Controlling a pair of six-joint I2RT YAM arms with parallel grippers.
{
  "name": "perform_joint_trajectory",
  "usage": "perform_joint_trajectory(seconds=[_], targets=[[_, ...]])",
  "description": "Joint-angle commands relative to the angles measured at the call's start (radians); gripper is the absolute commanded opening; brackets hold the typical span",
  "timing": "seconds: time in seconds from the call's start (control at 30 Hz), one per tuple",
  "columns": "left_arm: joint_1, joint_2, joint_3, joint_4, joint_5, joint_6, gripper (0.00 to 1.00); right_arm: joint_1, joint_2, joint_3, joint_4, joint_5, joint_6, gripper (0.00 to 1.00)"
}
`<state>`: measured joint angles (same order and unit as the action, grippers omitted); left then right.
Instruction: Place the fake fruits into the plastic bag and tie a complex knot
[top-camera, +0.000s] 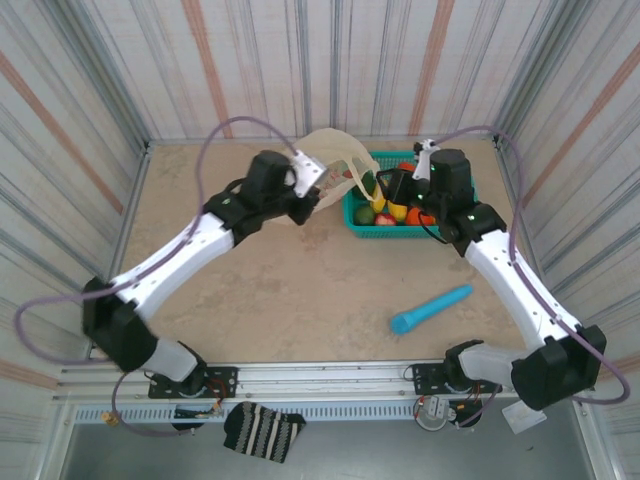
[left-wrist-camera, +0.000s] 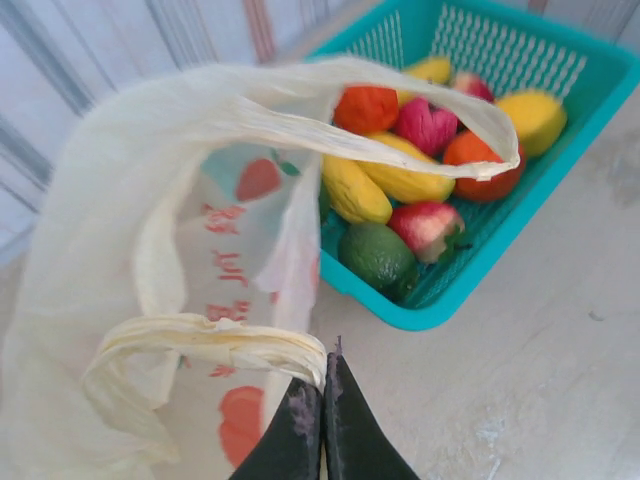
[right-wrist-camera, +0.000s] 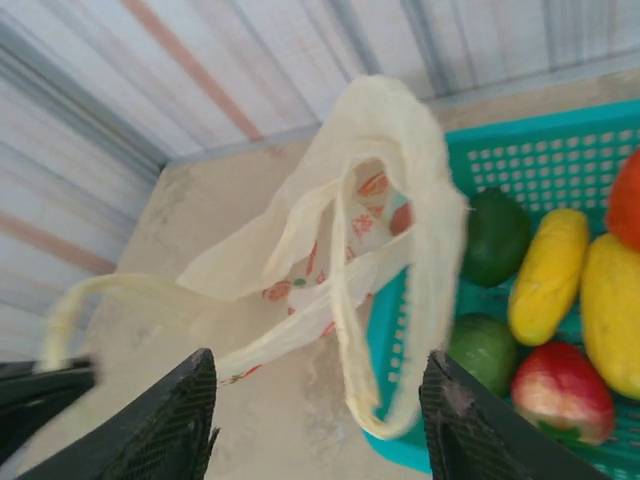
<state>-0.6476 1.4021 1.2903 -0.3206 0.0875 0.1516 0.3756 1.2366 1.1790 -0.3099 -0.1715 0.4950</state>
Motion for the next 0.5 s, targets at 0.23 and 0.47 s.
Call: perform_joint_trajectory(seconds=[0.23, 0.47], targets=[[0.052, -0.518, -0.468, 0.164, 0.0, -0.134, 0.0, 0.176, 0.291, 0.295, -0.295, 0.037, -0.229, 0.7], [0.134, -0.712, -0.646, 0.086, 0.055, -0.375, 0.0, 0.304, 0.576, 0.508, -0.45, -0.025, -0.332, 0.67]])
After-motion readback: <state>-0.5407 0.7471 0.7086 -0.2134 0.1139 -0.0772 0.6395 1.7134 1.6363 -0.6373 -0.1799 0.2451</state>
